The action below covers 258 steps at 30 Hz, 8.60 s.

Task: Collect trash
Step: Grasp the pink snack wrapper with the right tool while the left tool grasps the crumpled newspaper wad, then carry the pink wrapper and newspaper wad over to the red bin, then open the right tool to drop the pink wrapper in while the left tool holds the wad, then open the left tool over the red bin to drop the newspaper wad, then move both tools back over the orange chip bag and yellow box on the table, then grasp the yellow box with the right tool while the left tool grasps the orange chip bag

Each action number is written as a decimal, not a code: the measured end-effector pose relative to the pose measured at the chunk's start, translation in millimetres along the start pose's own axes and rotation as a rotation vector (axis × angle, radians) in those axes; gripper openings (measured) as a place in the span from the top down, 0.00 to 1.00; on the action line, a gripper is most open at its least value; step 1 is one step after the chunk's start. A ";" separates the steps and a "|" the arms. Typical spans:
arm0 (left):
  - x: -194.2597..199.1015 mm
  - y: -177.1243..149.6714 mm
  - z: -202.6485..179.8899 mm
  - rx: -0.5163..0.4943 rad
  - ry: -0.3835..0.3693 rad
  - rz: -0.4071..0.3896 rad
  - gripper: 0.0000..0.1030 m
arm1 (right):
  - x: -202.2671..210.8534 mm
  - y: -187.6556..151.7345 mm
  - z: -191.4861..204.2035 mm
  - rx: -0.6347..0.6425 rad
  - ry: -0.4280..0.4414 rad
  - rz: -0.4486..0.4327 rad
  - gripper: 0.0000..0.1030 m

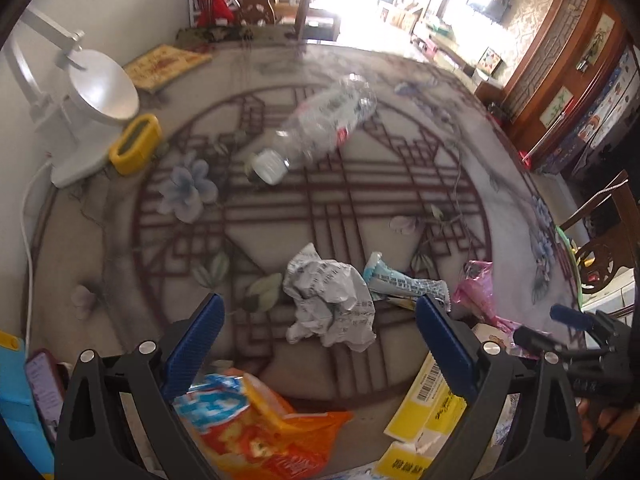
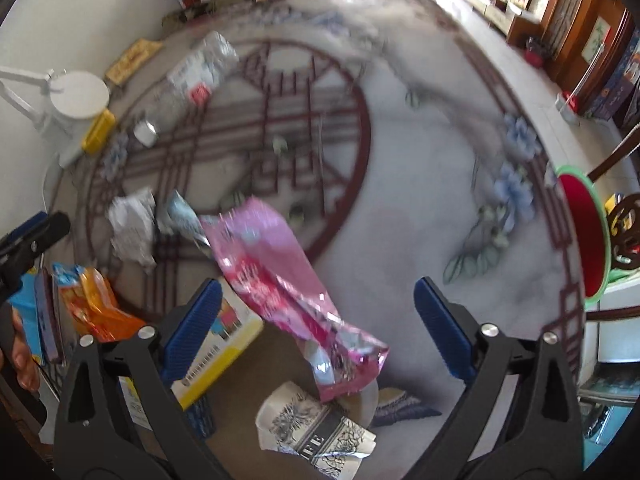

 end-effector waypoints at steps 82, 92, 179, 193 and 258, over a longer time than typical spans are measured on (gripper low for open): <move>60.8 61.3 -248.7 -0.086 -0.067 -0.267 0.69 | 122.0 50.1 -171.7 -0.012 0.092 -0.313 0.83; 48.4 54.5 -298.8 -0.147 -0.080 -0.235 0.69 | 119.9 44.2 -241.8 -0.113 0.045 -0.310 0.83; 59.5 -60.5 35.2 0.302 0.210 -0.037 0.22 | 74.4 25.8 -26.9 0.012 0.143 -0.198 0.17; 11.5 -83.0 73.1 0.330 0.103 0.084 0.21 | 24.3 -26.2 63.8 0.010 0.196 0.007 0.17; 69.9 32.8 -85.8 -0.038 0.014 -0.289 0.50 | 118.5 42.1 -15.7 -0.005 0.052 -0.357 0.68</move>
Point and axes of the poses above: each gripper's, at about its wrist camera, not at the fingertips, and x roughly against the way its jaws point, z to its left, y to its top, the point moved 2 cm from there along -x, roughly the way its jaws point, and after that the axes turned 9 degrees about -z, right-handed, at the moved point
